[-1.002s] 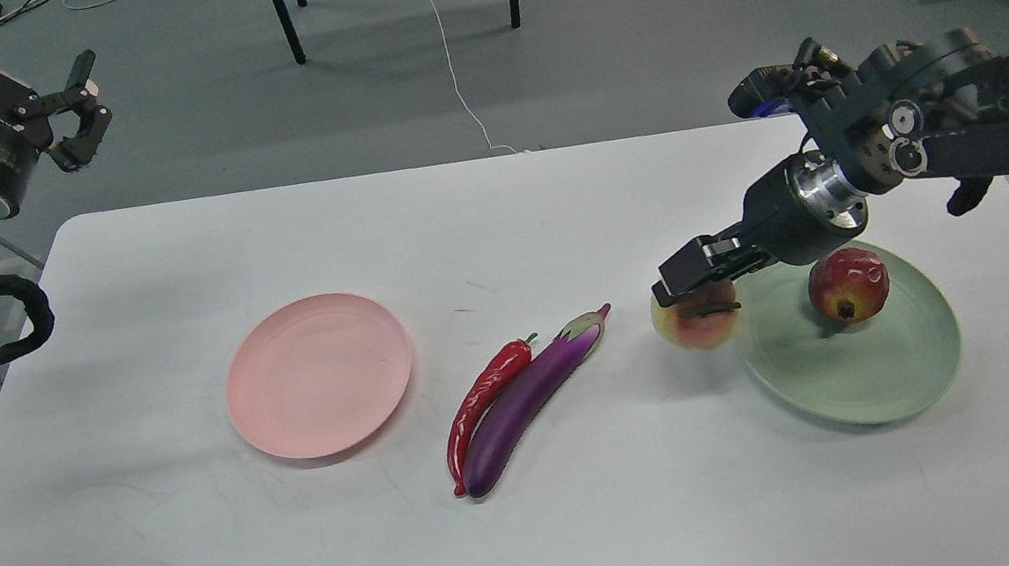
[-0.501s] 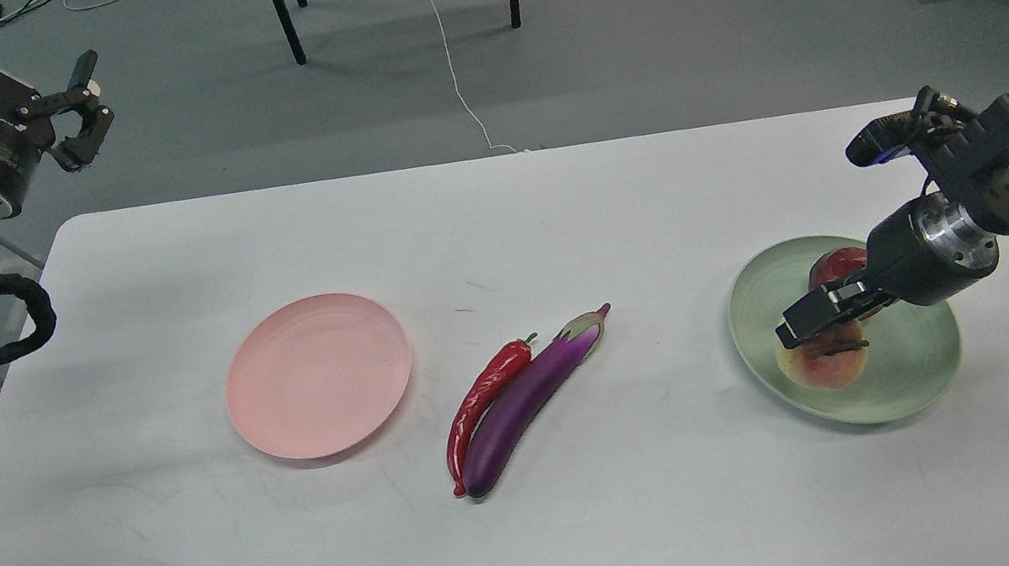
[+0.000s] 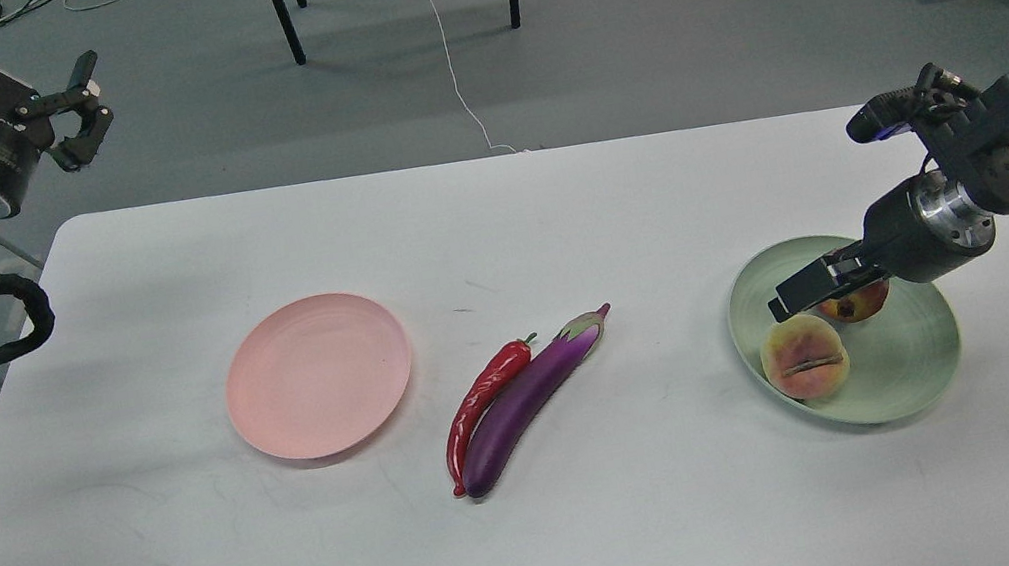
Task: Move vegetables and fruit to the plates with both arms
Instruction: 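Raise the right hand away and swing the left hand forward, then grasp the purple eggplant with the left hand, then lift the eggplant onto the pink plate and release it, then move the left hand to the red chili pepper and grasp it, then carry the chili pepper onto the pink plate beside the eggplant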
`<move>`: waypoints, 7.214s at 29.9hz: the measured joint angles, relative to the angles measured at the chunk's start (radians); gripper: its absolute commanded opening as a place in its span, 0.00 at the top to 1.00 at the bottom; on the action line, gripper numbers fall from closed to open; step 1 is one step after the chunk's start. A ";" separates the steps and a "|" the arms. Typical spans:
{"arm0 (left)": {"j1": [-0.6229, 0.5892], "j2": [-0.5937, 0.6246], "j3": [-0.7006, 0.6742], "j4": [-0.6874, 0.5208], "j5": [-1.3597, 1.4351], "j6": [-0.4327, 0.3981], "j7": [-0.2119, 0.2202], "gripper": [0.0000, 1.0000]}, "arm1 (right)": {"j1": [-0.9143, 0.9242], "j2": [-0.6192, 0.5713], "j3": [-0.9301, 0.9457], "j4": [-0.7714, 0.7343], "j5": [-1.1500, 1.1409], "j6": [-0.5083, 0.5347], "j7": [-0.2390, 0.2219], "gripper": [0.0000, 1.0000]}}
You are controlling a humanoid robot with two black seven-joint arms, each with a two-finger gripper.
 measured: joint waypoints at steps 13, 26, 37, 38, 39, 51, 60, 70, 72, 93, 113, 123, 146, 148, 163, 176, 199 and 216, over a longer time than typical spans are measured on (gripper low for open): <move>-0.004 0.109 0.010 -0.277 0.437 -0.005 0.002 0.02 | -0.118 -0.145 0.463 -0.130 0.207 -0.004 0.004 0.04; -0.014 0.115 0.146 -0.596 1.080 0.031 0.003 0.05 | -0.493 -0.209 1.028 -0.233 0.609 0.003 0.007 0.04; -0.022 -0.138 0.243 -0.615 1.808 0.042 0.002 0.05 | -0.708 -0.248 1.086 -0.257 0.947 0.037 0.009 0.02; -0.021 -0.161 0.258 -0.615 1.873 0.043 0.003 0.05 | -0.732 -0.250 1.096 -0.257 0.967 0.038 0.009 0.02; -0.020 -0.186 0.275 -0.615 1.938 0.044 0.003 0.05 | -0.752 -0.252 1.107 -0.258 0.981 0.038 0.010 0.02; -0.008 -0.315 0.492 -0.548 2.268 0.053 0.062 0.11 | -1.043 -0.245 1.318 -0.384 1.044 0.039 0.070 0.02; 0.020 -0.298 0.504 -0.533 2.268 0.054 0.131 0.26 | -1.119 -0.240 1.345 -0.388 1.049 0.039 0.102 0.02; 0.066 -0.297 0.505 -0.503 2.268 0.054 0.134 0.52 | -1.119 -0.240 1.357 -0.381 1.047 0.039 0.101 0.02; 0.070 -0.294 0.505 -0.503 2.268 0.054 0.134 0.54 | -1.118 -0.240 1.358 -0.381 1.046 0.039 0.101 0.02; 0.062 -0.258 0.486 -0.579 2.268 0.052 0.133 0.91 | -1.108 -0.248 1.355 -0.380 1.042 0.038 0.101 0.02; 0.091 0.187 0.394 -0.625 2.063 0.112 0.122 0.82 | -1.100 -0.242 1.354 -0.372 1.034 0.038 0.101 0.02; 0.137 0.147 0.396 -0.554 2.061 0.149 0.129 0.27 | -1.081 -0.250 1.352 -0.363 1.030 0.038 0.099 0.02; 0.089 0.083 0.388 -0.644 2.062 0.210 0.134 0.19 | -1.083 -0.253 1.350 -0.361 1.029 0.038 0.098 0.02; 0.082 0.060 0.392 -0.660 2.065 0.203 0.135 0.19 | -1.082 -0.253 1.350 -0.361 1.029 0.038 0.098 0.02; 0.095 -0.137 0.528 -0.626 2.245 0.188 0.179 0.29 | -1.084 -0.254 1.354 -0.367 1.029 0.038 0.100 0.02; 0.095 -0.175 0.557 -0.551 2.268 0.176 0.202 0.59 | -1.083 -0.252 1.377 -0.370 1.029 0.038 0.101 0.02; 0.010 -0.114 0.481 -0.635 2.174 0.107 0.237 0.88 | -1.081 -0.256 1.376 -0.367 1.029 0.038 0.101 0.02; 0.042 0.084 0.490 -0.630 2.149 0.104 0.231 0.34 | -1.082 -0.255 1.374 -0.367 1.029 0.038 0.101 0.02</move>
